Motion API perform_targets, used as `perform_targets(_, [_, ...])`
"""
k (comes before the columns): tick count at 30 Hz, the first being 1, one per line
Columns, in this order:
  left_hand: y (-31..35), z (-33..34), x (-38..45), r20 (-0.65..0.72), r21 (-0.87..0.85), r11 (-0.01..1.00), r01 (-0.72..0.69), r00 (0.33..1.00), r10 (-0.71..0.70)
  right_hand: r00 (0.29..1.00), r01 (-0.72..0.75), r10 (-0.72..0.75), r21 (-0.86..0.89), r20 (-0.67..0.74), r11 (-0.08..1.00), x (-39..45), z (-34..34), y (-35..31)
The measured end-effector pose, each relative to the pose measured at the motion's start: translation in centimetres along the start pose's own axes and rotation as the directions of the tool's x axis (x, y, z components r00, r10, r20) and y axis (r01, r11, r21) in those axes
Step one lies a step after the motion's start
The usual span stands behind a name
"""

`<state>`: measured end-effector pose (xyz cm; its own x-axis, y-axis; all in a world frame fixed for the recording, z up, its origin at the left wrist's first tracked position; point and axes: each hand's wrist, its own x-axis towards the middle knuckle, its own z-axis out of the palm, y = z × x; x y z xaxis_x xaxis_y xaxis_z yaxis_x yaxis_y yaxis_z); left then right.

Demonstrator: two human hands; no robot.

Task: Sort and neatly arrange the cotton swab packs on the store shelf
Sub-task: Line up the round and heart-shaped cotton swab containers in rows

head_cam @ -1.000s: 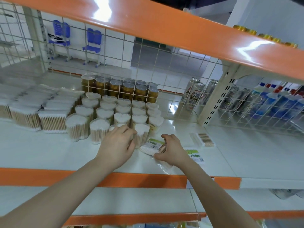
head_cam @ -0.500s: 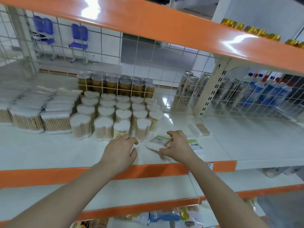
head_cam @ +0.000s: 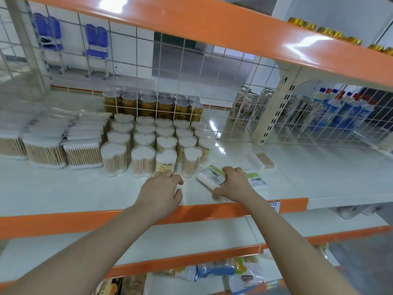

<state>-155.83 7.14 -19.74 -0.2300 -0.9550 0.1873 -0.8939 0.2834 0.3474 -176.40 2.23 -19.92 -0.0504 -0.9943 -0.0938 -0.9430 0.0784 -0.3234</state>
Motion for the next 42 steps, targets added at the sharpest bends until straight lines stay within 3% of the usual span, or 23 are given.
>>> perform_targets(6, [-0.2,-0.1,0.0,0.033,0.005,1.000,0.029,0.999,-0.029,1.000,0.006,-0.005,0.067,-0.015,0.998,-0.4,0.0,0.0])
perform_targets(14, [0.0,0.1,0.0,0.062,-0.019,0.993,0.113,0.992,-0.111,0.972,0.224,-0.209,0.156,-0.108,0.962,-2.5,-0.3,0.2])
perform_targets(22, [1.2,-0.2,-0.5,0.008,-0.249,0.957,0.147,0.989,-0.150,0.875,0.464,-0.427,0.144,-0.228,0.874,-4.8,-0.9,-0.2])
perform_targets(26, [1.8,-0.4,-0.8,0.029,-0.492,0.855,0.164,0.985,-0.173,0.828,0.543,-0.500,0.141,-0.253,0.828,-5.8,-1.2,-0.4])
perform_targets(30, [2.1,-0.7,-1.2,0.017,-0.614,0.781,0.111,0.992,-0.127,0.810,0.573,-0.535,0.131,-0.239,0.809,-6.2,-1.3,-0.9])
perform_targets(35, [1.2,-0.8,-1.8,0.024,-0.676,0.720,0.153,0.982,-0.187,0.799,0.599,-0.570,0.157,-0.194,0.785,-6.1,-1.3,-1.8])
perform_targets(39, [0.3,-1.0,-2.5,0.027,-0.709,0.673,0.208,0.963,-0.270,0.857,0.506,-0.508,0.331,-0.088,0.797,-5.9,-1.3,-2.6])
perform_targets(42, [-0.3,-0.9,-3.1,0.019,-0.731,0.638,0.242,0.942,-0.335,0.863,0.461,-0.502,0.506,-0.061,0.729,-5.8,-1.4,-3.2])
